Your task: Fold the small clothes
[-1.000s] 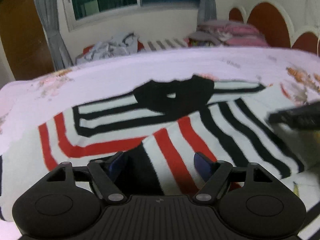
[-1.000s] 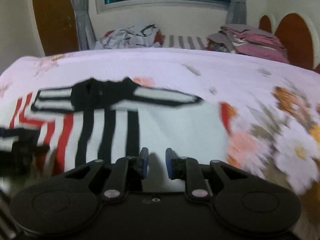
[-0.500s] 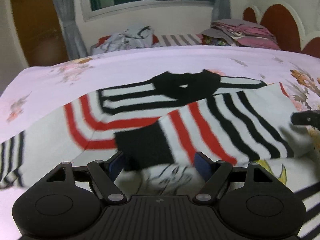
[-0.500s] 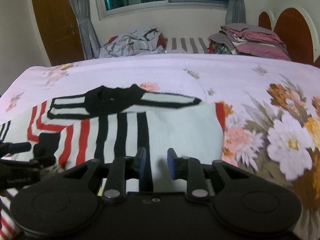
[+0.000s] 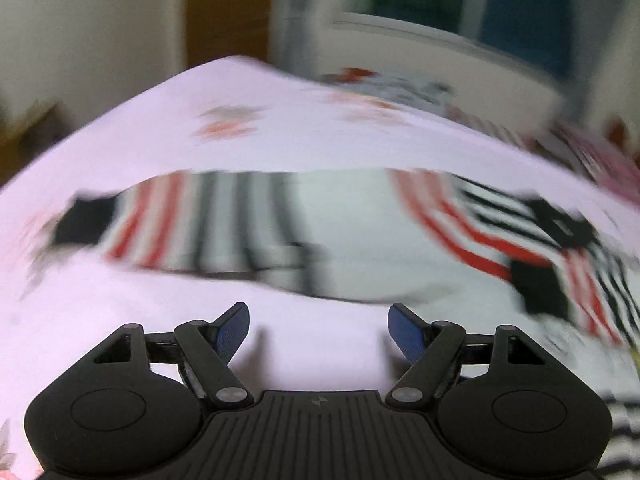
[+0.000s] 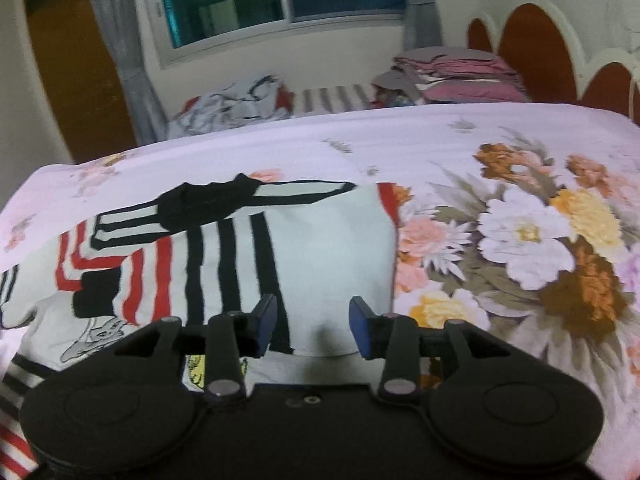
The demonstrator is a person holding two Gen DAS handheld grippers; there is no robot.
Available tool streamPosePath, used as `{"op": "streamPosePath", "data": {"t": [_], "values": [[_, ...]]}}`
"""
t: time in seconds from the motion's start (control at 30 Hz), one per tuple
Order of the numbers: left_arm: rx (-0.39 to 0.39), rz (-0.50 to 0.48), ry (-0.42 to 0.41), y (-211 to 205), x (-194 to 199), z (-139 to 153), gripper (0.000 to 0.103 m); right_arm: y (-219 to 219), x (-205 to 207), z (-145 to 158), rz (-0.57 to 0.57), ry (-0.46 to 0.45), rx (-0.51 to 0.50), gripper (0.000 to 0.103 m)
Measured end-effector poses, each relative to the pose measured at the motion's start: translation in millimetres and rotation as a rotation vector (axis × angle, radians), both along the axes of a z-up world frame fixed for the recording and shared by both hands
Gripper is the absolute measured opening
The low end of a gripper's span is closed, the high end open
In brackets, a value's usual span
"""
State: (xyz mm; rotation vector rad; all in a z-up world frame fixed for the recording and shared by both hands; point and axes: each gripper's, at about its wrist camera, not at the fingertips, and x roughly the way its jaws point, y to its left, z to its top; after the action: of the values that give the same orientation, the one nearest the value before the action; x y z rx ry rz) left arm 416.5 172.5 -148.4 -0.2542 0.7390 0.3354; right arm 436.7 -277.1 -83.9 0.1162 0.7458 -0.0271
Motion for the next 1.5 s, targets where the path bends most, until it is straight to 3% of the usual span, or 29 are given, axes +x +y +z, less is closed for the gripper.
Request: {"op": "streamPosePath", "data": {"t": [0.1,0.13,0.17,0.2,0.27,0.4,0.6,0.67,0.73,0.77,0.8,0.87,1.13,1.37,1.5], "values": [[-0.096,0.142,-0.037,71.0,-7.7,-10.3,0.075,10.1,2.5,-6.9,-0.052,0.03,0.003,0.039],[-0.134,0.171,-0.047,90.0,-8.4,-13.8,0.07,13.7,3.6,-9.1,-0.069,0.042,0.005,0.039],[-0.168,0.189,-0.047,107.5,-7.5,-17.7,0.051,17.8,4.9,-10.9,-0.086,0.051,0.011,0.039],[-0.187,0.202,-0.04,121.0,-5.0,-21.9,0.047,22.8,5.6,-11.8,-0.101,0.055,0.014,0.039],[-0.222,0.239,-0.036,144.7,-2.3,-30.5,0.047,33.1,5.7,-11.6,-0.119,0.057,0.014,0.039],[-0.366,0.279,-0.099,181.4,-0.8,-47.9,0.048,58.5,6.1,-7.0,-0.134,0.048,0.008,0.039],[-0.547,0.308,-0.196,214.2,7.8,-66.5,0.048,80.6,3.2,1.2,-0.165,0.036,0.011,0.039],[-0.575,0.314,-0.217,215.9,11.1,-68.4,0.047,83.4,1.2,3.1,-0.174,0.036,0.007,0.039],[-0.565,0.305,-0.228,220.0,13.3,-69.5,0.036,84.4,-1.8,5.7,-0.181,0.036,-0.001,0.039],[-0.541,0.3,-0.217,219.8,17.0,-69.8,0.016,84.1,-3.1,7.1,-0.184,0.036,-0.003,0.039],[-0.533,0.295,-0.209,220.5,20.2,-70.8,0.005,83.4,-4.3,9.0,-0.185,0.033,-0.007,0.039],[-0.544,0.289,-0.227,220.6,26.1,-70.5,0.005,81.4,-5.2,11.6,-0.184,0.029,-0.015,0.039],[-0.402,0.094,-0.271,156.6,67.5,-21.7,0.005,64.8,2.8,7.4,-0.178,0.029,0.007,0.039],[-0.265,-0.161,-0.222,37.8,117.5,13.2,0.005,45.4,20.9,1.0,-0.131,0.023,0.063,0.039],[-0.182,-0.301,-0.164,-44.3,149.6,17.1,0.005,28.4,28.3,-5.5,-0.117,0.028,0.105,0.039]]}}
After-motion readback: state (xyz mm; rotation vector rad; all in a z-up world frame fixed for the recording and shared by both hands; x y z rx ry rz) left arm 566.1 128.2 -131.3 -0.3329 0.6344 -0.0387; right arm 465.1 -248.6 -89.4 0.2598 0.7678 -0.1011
